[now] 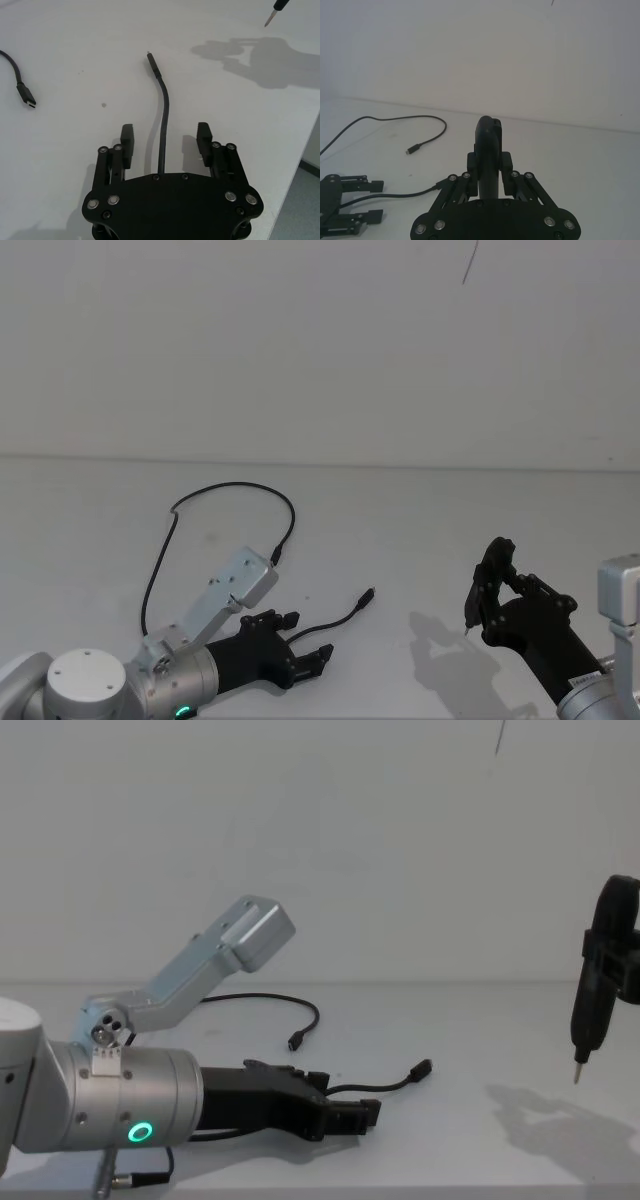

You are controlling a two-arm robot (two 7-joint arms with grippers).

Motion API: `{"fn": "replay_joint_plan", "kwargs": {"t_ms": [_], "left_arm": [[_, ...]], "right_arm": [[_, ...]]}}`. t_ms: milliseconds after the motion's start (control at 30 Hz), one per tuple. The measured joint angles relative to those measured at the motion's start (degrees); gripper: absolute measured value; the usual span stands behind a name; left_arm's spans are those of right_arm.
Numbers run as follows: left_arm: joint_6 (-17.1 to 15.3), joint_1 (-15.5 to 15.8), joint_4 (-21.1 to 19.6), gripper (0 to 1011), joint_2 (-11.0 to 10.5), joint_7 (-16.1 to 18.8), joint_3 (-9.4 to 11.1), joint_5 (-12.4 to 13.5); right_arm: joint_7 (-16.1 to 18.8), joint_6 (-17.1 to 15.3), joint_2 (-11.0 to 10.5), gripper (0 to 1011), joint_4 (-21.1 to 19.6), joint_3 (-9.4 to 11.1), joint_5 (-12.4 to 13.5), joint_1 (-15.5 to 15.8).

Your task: Pick up the data cable with the one hand.

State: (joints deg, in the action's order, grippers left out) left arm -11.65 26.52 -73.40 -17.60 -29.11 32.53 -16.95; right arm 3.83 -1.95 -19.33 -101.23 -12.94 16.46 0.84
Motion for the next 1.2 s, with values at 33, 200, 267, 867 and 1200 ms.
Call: {"fn": "replay_joint_plan", "kwargs": {"t_ms": [33, 200, 267, 867, 1200], "left_arm": [[0.02, 0.02, 0.13, 723, 0.06, 0.02, 0.00, -0.04], [0.12, 0.13, 0.69, 585, 0.36, 0.09, 0.01, -0.18], [0.16, 0.18, 0.90, 510, 0.50, 0.12, 0.02, -0.23], [0.29, 0.33, 1.73, 43, 0.99, 0.25, 0.09, -0.43], [0.94, 0.22, 0.59, 43, 0.13, -0.90, -0.01, -0.87]], "right_arm": [[0.00, 0.00, 0.00, 269, 0.00, 0.00, 0.00, 0.00], [0.00, 0.00, 0.00, 269, 0.00, 0.00, 0.00, 0.00], [0.00, 0.00, 0.00, 269, 0.00, 0.00, 0.00, 0.00], [0.00, 0.00, 0.00, 269, 0.00, 0.00, 0.00, 0.00], [0.00, 0.00, 0.00, 269, 0.00, 0.00, 0.00, 0.00]]}}
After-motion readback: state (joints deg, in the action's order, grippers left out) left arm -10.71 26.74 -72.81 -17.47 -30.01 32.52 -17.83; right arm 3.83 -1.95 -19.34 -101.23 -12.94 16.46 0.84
